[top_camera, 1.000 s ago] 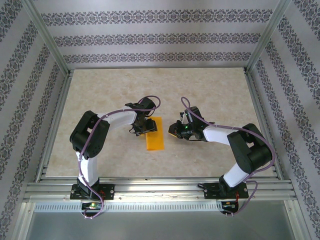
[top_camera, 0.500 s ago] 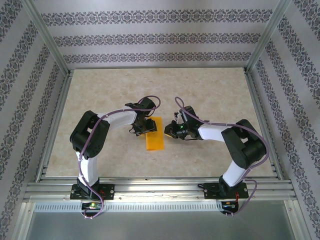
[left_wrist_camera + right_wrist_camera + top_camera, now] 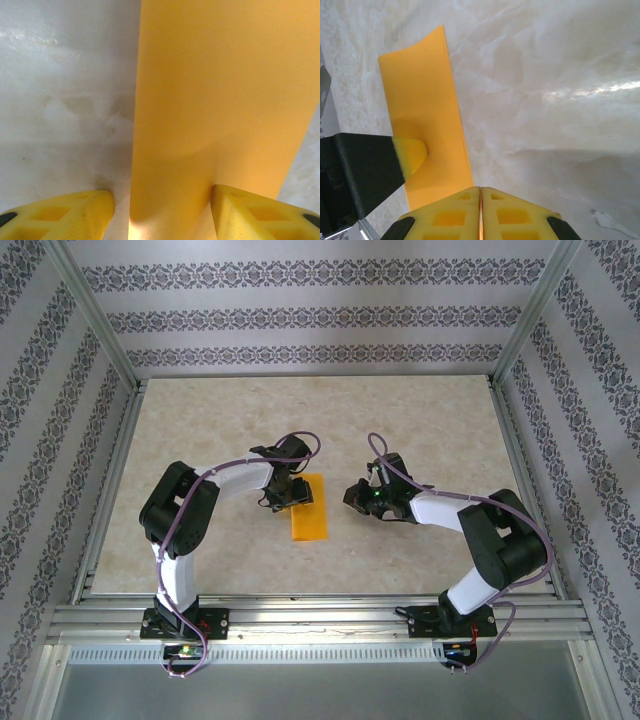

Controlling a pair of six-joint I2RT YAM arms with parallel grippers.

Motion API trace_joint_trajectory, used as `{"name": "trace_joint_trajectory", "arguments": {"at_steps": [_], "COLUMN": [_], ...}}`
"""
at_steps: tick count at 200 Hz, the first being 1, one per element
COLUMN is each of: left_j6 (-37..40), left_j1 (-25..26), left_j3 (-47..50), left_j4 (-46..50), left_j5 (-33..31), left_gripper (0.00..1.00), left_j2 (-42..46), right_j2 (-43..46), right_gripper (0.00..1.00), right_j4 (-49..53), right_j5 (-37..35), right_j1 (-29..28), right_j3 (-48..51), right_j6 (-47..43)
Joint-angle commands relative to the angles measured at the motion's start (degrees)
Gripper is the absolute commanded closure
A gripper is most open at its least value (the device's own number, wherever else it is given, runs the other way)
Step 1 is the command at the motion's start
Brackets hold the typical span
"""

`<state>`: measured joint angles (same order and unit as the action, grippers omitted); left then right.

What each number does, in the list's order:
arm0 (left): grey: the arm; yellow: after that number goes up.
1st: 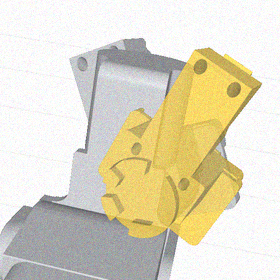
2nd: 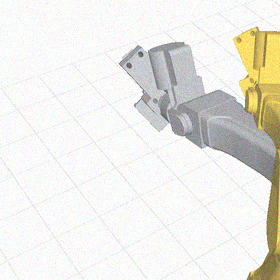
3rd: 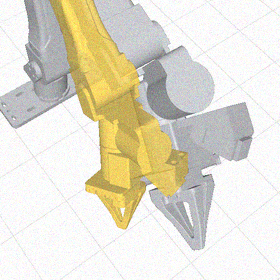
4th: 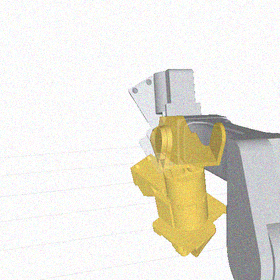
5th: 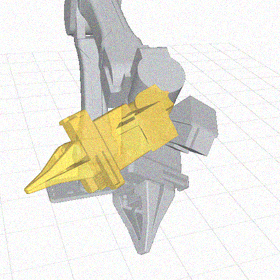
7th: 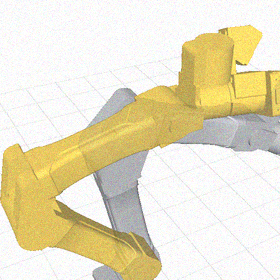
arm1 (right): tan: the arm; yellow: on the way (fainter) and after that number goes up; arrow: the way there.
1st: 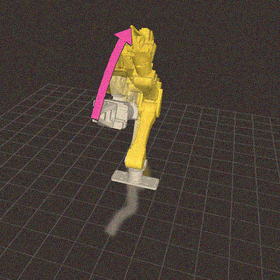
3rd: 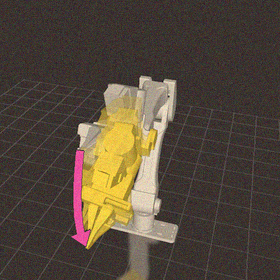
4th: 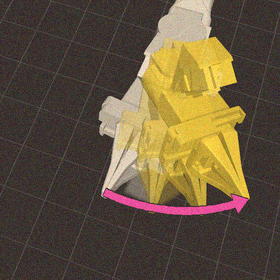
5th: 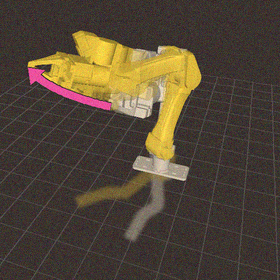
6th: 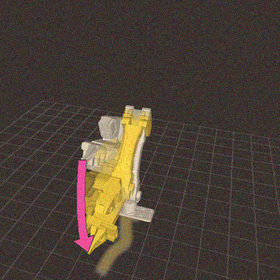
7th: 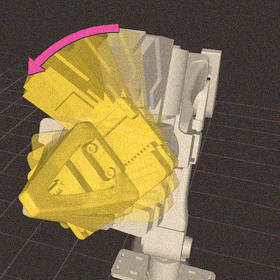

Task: Fold a paper plane with a square sheet of paper (pick it up from the middle)
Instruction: Hold the paper at the center of the table.

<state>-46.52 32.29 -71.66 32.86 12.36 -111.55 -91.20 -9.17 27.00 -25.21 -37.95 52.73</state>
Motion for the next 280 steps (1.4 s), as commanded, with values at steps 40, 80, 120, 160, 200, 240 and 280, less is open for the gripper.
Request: {"name": "trace_joint_trajectory", "arguments": {"at_steps": [40,80,120,160,200,240,280], "left_j6": [0.74,0.69,0.77,0.79,0.66,0.74,0.82], "left_j1": [0.72,0.74,0.71,0.78,0.74,0.75,0.75], "left_j3": [2.99,2.94,3.08,3.15,3.3,3.27,3.33], "left_j4": [-7.82,-7.75,-7.79,-8.02,-8.22,-8.17,-8.27], "left_j5": [-0.75,-0.71,-0.76,-0.57,-0.51,-0.52,-0.58], "left_gripper": [0.39,0.39,0.39,0.39,0.39,0.39,0.39], "left_j2": [-8.91,-9.19,-9.06,-9.01,-8.97,-9.07,-9.2], "right_j2": [0.67,0.87,-0.12,-5.33,-10.55,-14.01,-16.5], "right_gripper": [0.89,0.89,0.9,0.98,1.0,1.0,1.0], "right_j4": [-0.65,-0.67,-2.08,0.29,3.15,5.6,6.45], "right_j5": [0.16,0.5,4.32,5.6,5.13,4.26,4.5], "right_j1": [-0.01,-0.01,-0.92,-3.56,-5.89,-7.37,-8.52], "right_j3": [0.78,0.9,-0.65,-6.69,-12.25,-14.97,-16.26], "right_j6": [0.62,0.55,-1.18,-2.88,-3.42,-4.04,-4.48]}}
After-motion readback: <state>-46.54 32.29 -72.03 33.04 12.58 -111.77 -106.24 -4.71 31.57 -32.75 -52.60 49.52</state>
